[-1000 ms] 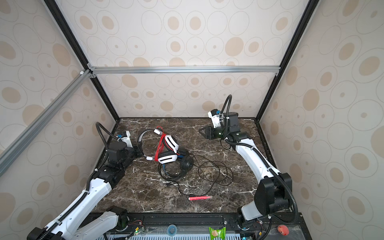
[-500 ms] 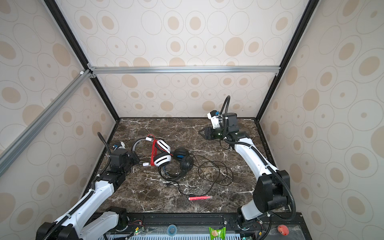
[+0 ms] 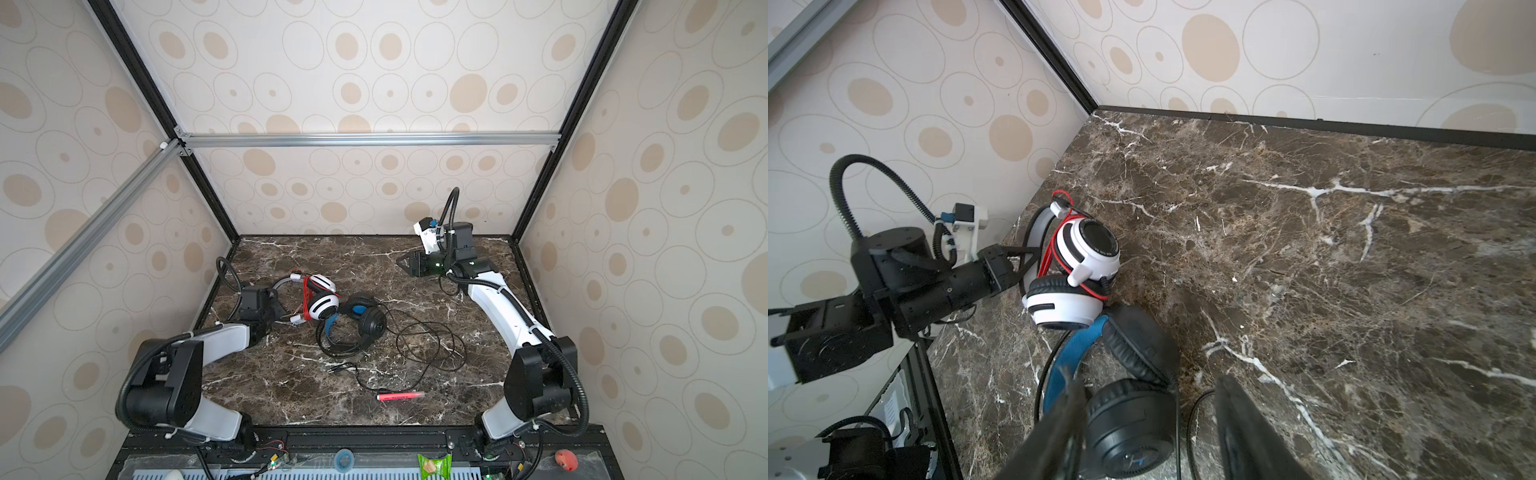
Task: Wrap the headphones
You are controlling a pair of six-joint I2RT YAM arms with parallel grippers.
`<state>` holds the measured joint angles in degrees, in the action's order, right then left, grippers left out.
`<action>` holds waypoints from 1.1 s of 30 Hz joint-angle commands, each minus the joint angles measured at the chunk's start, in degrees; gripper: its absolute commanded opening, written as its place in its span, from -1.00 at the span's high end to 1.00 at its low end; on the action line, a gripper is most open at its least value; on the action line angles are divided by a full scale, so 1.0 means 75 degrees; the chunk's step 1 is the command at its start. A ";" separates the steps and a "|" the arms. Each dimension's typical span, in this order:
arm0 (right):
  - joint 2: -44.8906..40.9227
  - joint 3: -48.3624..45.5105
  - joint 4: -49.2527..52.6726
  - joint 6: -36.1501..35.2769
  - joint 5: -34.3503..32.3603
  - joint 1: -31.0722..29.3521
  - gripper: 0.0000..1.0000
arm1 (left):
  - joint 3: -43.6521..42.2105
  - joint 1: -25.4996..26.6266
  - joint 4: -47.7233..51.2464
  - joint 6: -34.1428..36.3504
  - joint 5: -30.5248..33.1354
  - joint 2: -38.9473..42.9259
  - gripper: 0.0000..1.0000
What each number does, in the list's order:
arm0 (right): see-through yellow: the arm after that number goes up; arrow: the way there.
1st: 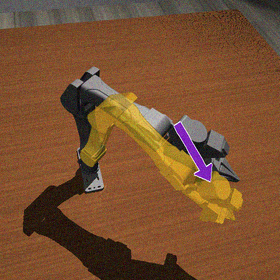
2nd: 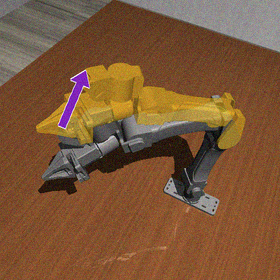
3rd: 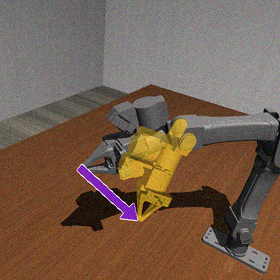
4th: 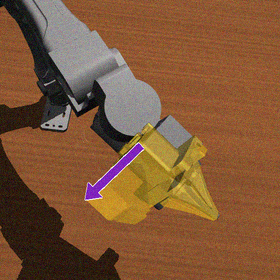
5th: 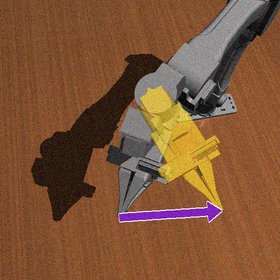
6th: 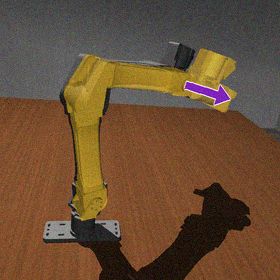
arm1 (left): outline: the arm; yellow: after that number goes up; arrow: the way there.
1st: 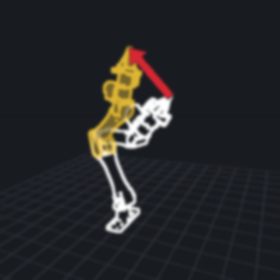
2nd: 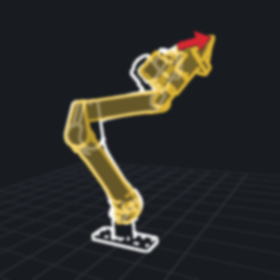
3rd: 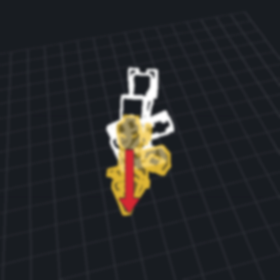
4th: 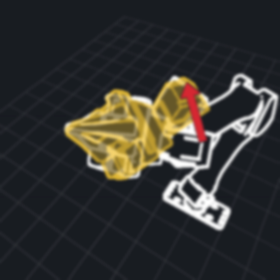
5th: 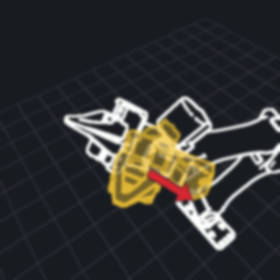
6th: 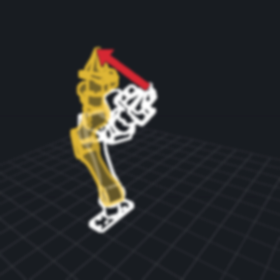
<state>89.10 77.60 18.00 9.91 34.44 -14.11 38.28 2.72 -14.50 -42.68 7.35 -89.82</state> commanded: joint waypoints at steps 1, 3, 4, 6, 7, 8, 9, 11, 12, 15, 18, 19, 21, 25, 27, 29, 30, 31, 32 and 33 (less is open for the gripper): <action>0.0241 0.0377 0.0125 -0.0155 -0.0013 0.0018 -0.05 | 0.1045 -0.0151 -0.0856 -0.0363 0.0086 -0.0807 1.00; 0.0357 0.0527 0.0149 -0.0192 -0.0011 0.0018 -0.05 | 0.1559 -0.0181 -0.0755 -0.0380 0.0068 -0.1400 1.00; 0.0427 0.0594 0.0155 -0.0197 -0.0030 0.0030 -0.05 | 0.1817 -0.0187 -0.0734 -0.0376 0.0012 -0.1650 1.00; 0.0518 0.0705 0.0135 -0.0173 0.0002 0.0041 -0.05 | 0.2269 -0.0207 -0.0686 -0.0394 -0.0112 -0.2165 1.00; 0.0553 0.0732 0.0093 -0.0134 0.0020 0.0042 -0.05 | 0.2515 -0.0213 -0.0632 -0.0371 -0.0164 -0.2400 1.00; 0.0582 0.0753 0.0056 -0.0096 0.0026 0.0042 -0.05 | 0.2702 -0.0216 -0.0585 -0.0356 -0.0211 -0.2577 1.00; 0.0599 0.0759 -0.0001 -0.0072 0.0028 0.0042 -0.05 | 0.2904 -0.0222 -0.0509 -0.0350 -0.0219 -0.2732 1.00; 0.0634 0.0719 -0.0089 -0.0016 0.0019 0.0053 -0.05 | 0.3267 -0.0222 -0.0267 -0.0365 -0.0175 -0.2967 1.00; 0.0654 0.0701 -0.0137 0.0000 0.0015 0.0062 -0.05 | 0.3480 -0.0222 0.0055 -0.0355 -0.0104 -0.3107 1.00; 0.0717 0.0683 -0.0209 0.0049 0.0061 0.0087 -0.05 | 0.3909 -0.0222 0.0462 -0.0279 0.0127 -0.3397 0.98; 0.0753 0.0669 -0.0329 0.0112 0.0082 0.0111 -0.05 | 0.4214 -0.0222 0.0620 -0.0211 0.0238 -0.3589 0.60; 0.0782 0.0675 -0.0358 0.0131 0.0103 0.0123 -0.05 | 0.4349 -0.0222 0.0680 -0.0140 0.0260 -0.3642 0.45; 0.0812 0.0698 -0.0396 0.0162 0.0110 0.0129 -0.05 | 0.4510 -0.0217 0.0724 -0.0034 0.0205 -0.3692 0.19; 0.0800 0.0704 -0.0471 0.0207 0.0133 0.0135 -0.05 | 0.4912 -0.0212 0.1115 0.0159 0.0226 -0.3694 -0.27; 0.0748 0.0685 -0.0475 0.0219 0.0126 0.0135 -0.05 | 0.4985 -0.0219 0.1178 0.0289 0.0238 -0.3545 -0.44; 0.0655 0.0654 -0.0448 0.0224 0.0072 0.0135 -0.05 | 0.5003 -0.0222 0.1386 0.0342 0.0261 -0.3309 -0.64; 0.0613 0.0639 -0.0418 0.0219 0.0003 0.0135 -0.05 | 0.4991 -0.0222 0.1516 0.0359 0.0267 -0.3164 -0.74; 0.0569 0.0629 -0.0355 0.0205 -0.0127 0.0135 -0.05 | 0.4943 -0.0205 0.1633 0.0374 0.0245 -0.2978 -0.82; 0.0550 0.0630 -0.0253 0.0206 -0.0308 0.0135 -0.05 | 0.4824 -0.0188 0.1717 0.0393 0.0221 -0.2799 -0.88; 0.0548 0.0665 -0.0096 0.0221 -0.0533 0.0135 -0.05 | 0.4602 -0.0170 0.1752 0.0441 0.0169 -0.2527 -0.92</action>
<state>94.74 81.65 15.62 11.31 33.54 -13.43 73.56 1.37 -4.71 -40.58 7.92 -114.59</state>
